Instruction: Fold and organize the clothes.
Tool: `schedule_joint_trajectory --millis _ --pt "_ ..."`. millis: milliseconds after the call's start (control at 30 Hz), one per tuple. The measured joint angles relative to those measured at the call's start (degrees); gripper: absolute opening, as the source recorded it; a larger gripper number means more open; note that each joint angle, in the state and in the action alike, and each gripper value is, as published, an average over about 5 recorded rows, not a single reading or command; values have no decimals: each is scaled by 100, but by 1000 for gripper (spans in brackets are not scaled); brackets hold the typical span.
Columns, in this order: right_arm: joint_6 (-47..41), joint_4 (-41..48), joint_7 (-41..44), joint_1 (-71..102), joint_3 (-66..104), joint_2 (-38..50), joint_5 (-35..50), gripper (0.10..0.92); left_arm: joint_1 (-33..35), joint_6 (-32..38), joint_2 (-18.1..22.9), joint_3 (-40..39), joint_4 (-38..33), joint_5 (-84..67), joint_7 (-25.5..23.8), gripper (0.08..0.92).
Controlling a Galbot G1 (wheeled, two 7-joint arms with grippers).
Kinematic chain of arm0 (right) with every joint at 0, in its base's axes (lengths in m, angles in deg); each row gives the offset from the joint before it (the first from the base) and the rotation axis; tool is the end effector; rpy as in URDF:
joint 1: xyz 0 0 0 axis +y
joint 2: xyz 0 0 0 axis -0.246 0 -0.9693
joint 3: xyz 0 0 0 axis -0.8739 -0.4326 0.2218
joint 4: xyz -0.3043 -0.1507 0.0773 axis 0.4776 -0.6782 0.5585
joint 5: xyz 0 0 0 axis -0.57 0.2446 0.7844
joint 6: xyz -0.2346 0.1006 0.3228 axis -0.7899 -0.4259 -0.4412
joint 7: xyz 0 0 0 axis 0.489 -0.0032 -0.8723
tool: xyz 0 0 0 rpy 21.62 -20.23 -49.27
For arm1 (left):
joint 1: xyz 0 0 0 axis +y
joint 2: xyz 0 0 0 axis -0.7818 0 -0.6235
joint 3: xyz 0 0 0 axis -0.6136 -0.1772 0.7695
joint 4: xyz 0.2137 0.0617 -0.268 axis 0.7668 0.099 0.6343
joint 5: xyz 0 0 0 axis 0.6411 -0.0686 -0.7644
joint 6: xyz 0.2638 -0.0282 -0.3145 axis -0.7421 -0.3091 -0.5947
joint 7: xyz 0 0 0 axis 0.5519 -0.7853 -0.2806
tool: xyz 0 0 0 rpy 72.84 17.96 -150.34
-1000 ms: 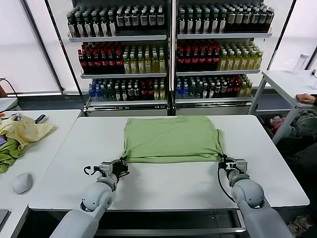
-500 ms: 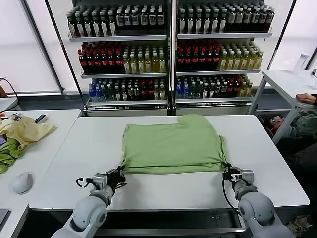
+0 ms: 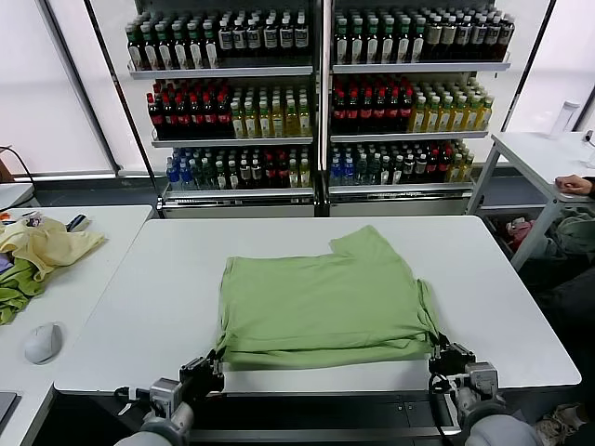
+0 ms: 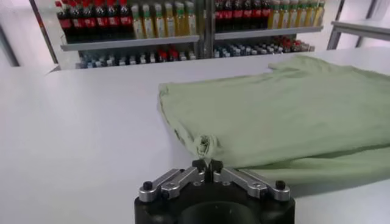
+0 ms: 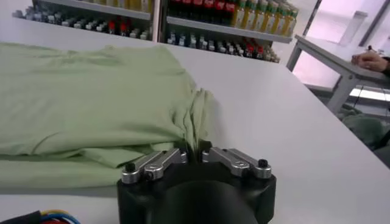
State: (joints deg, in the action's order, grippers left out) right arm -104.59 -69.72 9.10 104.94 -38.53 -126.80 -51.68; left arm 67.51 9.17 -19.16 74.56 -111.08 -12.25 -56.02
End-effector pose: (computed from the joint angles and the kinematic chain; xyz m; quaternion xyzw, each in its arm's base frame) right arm 0.2488 -0.0653 -0.2432 0.0100 -0.9721 0.1005 0.2117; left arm 0.2297 0.0051 -0.2688 -0.0885 -0.9617 -0.0471 0.2551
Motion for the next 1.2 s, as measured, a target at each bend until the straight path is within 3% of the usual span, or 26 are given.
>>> schedule_joint_trajectory --millis 233,433,667,1200 --pt "59 -185 9 3 56 80 -16 608 256 -4 -142 228 -243 75 26 430" --pt "6 36 -45 -590 -166 212 130 768 29 17 -242 241 -155 -41 125 603" --pt "-88 815 -100 -1845 -779 312 427 822 -744 8 -240 67 355 -351 250 788" --pt "-183 3472 -21 -4922 -2371 21 907 823 -3165 27 -71 -863 2391 -681 370 823"
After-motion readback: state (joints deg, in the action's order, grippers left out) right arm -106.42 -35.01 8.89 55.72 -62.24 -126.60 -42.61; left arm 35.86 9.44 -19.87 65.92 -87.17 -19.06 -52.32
